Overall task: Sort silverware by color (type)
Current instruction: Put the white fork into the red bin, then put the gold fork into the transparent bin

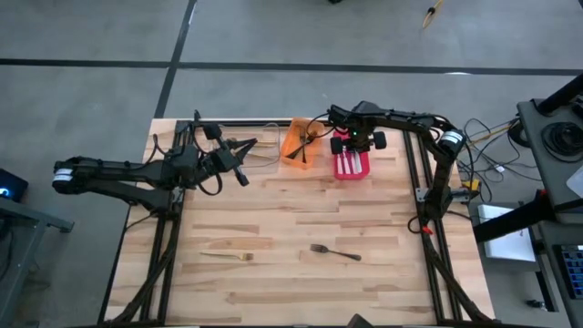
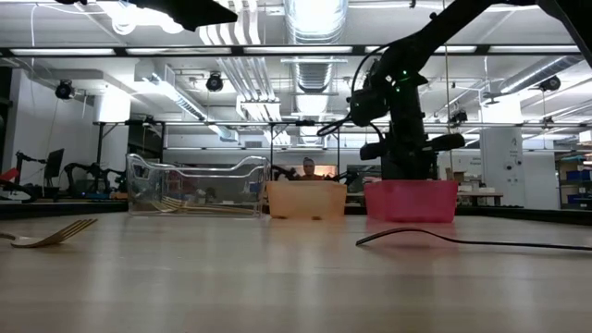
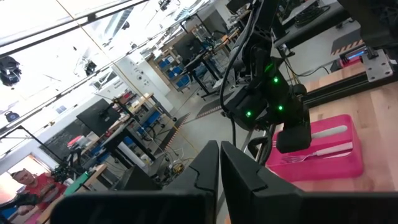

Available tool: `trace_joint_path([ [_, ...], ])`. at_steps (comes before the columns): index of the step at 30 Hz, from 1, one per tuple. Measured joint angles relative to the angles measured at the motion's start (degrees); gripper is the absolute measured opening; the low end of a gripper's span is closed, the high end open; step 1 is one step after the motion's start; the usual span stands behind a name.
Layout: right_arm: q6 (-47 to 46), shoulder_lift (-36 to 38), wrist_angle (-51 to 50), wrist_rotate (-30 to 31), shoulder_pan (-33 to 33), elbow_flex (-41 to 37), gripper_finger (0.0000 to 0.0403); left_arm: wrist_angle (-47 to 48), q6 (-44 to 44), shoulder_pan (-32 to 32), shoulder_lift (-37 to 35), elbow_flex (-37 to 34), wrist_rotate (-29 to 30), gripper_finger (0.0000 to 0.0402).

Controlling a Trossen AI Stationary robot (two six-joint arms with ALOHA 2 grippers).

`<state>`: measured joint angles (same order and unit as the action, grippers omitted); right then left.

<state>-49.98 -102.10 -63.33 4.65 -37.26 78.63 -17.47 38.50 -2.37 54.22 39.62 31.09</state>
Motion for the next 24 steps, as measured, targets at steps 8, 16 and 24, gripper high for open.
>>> trace_joint_path([
  [8,0.0,0.0,-0.2,0.0,0.3,0.0,0.0061,0.0,0.0,0.0,0.0,0.0,0.0,0.0000],
  [16,0.0,0.0,-0.3,0.0,0.3,0.0,0.0078,0.0,0.0,0.0,0.0,0.0,0.0,0.0000],
  [24,0.4,0.0,-0.4,0.0,0.3,0.0,0.0078,0.0,0.0,0.0,0.0,0.0,0.0,0.0000],
])
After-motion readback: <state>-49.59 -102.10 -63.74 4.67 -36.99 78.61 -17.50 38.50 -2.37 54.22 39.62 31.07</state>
